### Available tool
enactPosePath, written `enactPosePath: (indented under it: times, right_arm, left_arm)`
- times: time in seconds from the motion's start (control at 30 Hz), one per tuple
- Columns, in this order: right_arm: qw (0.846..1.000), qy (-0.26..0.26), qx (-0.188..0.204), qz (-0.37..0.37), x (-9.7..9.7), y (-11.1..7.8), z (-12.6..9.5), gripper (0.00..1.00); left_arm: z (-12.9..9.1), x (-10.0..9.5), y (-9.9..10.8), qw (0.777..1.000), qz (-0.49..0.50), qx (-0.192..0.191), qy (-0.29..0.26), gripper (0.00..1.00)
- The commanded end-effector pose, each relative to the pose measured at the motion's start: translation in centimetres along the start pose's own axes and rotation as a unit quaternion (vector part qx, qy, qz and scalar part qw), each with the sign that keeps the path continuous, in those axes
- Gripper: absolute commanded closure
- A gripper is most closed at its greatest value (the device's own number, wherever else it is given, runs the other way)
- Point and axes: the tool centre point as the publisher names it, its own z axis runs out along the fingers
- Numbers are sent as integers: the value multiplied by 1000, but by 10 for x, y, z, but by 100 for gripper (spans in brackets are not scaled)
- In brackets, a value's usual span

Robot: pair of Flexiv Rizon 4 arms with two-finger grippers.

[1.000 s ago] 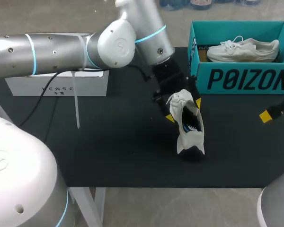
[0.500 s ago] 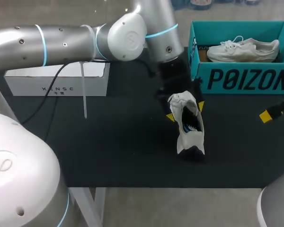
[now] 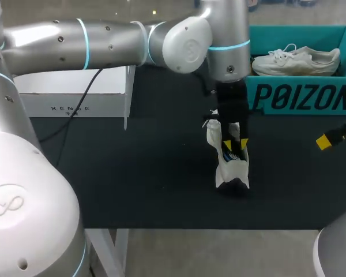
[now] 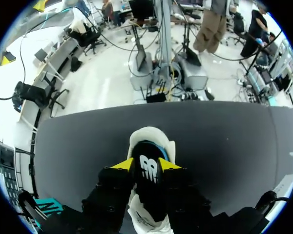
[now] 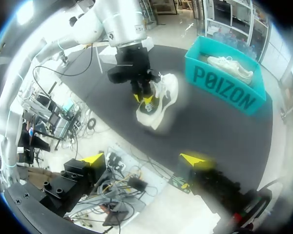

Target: Take the shoe out of the shoebox, open the shoe tongue, remove and reinsert the insole, then place the shoe into the shoebox

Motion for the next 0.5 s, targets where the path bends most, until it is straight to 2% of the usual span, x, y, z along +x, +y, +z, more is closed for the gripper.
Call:
enactPosePath:
  times: [0.03, 0.27, 0.5]
  right_arm:
    - [1000, 1, 4, 1, -1, 4, 1, 0]
    - [1000, 1, 4, 1, -1, 4, 1, 0]
    - [1000, 1, 4, 1, -1, 4, 1, 0]
  left_arm:
    - [7, -3, 6, 1000, -1, 6, 26, 100]
    - [17, -3, 5, 999, -1, 21, 35, 100]
    - [38, -2, 1, 997, 4, 50, 52, 100]
